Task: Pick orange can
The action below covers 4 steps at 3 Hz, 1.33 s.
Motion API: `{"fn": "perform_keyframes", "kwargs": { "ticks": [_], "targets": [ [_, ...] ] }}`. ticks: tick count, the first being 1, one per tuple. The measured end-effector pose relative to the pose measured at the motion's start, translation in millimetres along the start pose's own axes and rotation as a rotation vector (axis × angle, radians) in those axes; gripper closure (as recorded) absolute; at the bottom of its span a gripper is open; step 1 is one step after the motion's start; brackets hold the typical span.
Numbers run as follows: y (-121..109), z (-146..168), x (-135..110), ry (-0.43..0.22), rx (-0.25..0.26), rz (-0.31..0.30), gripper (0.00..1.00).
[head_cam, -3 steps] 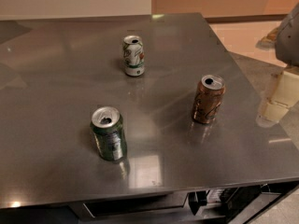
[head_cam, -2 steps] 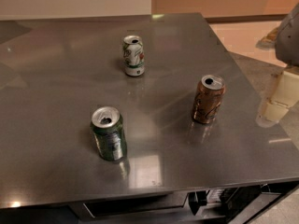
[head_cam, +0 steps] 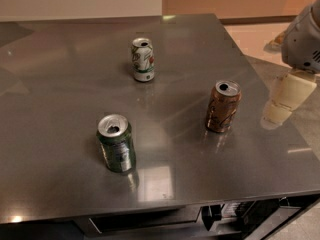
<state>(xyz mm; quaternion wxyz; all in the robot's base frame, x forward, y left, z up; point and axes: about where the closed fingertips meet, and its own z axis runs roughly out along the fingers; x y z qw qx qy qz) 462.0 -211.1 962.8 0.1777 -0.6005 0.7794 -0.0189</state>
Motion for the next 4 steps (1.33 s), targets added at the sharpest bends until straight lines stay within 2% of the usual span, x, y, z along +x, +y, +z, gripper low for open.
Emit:
{"fn": "perform_keyframes", "kwargs": {
  "ticks": [2,4],
  "targets": [
    [-20.9,48.0,-12.8,-0.082,-0.048,0.016,0.0],
    [-20.8,72.8,-37.6,-0.161,-0.106,-0.003,0.0]
  ]
}}
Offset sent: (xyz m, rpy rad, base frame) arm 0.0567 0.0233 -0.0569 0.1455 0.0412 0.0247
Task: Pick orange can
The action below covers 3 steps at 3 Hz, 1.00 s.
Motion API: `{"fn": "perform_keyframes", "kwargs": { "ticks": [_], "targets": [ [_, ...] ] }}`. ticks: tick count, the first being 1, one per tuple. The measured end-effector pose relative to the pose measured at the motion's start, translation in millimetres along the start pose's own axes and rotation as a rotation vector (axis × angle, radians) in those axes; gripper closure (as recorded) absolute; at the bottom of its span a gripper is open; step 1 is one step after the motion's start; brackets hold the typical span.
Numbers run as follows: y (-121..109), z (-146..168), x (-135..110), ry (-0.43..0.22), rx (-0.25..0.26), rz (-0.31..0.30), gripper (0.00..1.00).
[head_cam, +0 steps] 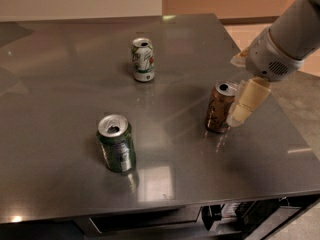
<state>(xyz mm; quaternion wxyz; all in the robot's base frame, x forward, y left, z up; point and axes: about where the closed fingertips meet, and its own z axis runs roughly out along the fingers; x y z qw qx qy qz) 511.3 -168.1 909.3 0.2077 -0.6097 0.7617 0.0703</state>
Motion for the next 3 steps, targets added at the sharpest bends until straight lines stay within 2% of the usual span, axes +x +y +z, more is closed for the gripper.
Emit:
{"fn": "perform_keyframes", "kwargs": {
  "ticks": [1,3],
  "targets": [
    [4.4,8.3,-8.0,-0.024,-0.043,-0.01,0.17],
    [7.3,7.5,-11.9,-0.037,-0.069,-0.013,0.64]
  ]
}}
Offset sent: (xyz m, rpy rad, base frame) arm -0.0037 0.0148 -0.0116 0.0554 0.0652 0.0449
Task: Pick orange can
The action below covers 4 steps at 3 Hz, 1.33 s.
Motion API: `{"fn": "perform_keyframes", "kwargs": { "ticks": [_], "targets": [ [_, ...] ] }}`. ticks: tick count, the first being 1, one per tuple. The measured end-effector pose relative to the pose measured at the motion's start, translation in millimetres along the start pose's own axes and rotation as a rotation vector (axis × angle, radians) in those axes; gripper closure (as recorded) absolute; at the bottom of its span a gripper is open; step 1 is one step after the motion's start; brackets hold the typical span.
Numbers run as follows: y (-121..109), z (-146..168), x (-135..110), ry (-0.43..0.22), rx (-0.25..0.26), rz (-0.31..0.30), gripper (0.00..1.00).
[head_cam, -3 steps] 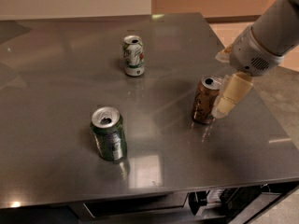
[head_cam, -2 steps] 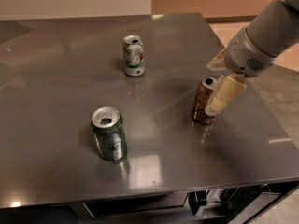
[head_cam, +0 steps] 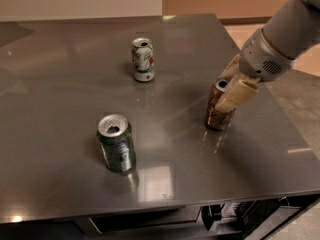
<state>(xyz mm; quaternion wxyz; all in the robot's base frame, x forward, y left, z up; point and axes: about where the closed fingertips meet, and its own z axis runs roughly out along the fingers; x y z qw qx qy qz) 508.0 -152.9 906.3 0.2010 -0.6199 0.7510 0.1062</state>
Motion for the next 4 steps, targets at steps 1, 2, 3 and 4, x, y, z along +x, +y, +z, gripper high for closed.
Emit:
{"fn": "perform_keyframes", "kwargs": {
  "ticks": [1,2,3,4],
  "targets": [
    [-1.8,-18.7,-17.9,-0.004,-0.002,-0.021,0.87],
    [-3.5,-43.4,-40.3,-0.013,0.0,-0.045,1.0],
    [-1.0,-81.7,-73.4,-0.019,0.036,-0.083,1.0],
    [-1.1,-81.9,-73.7,-0.019,0.036,-0.084,1.0]
  ]
}}
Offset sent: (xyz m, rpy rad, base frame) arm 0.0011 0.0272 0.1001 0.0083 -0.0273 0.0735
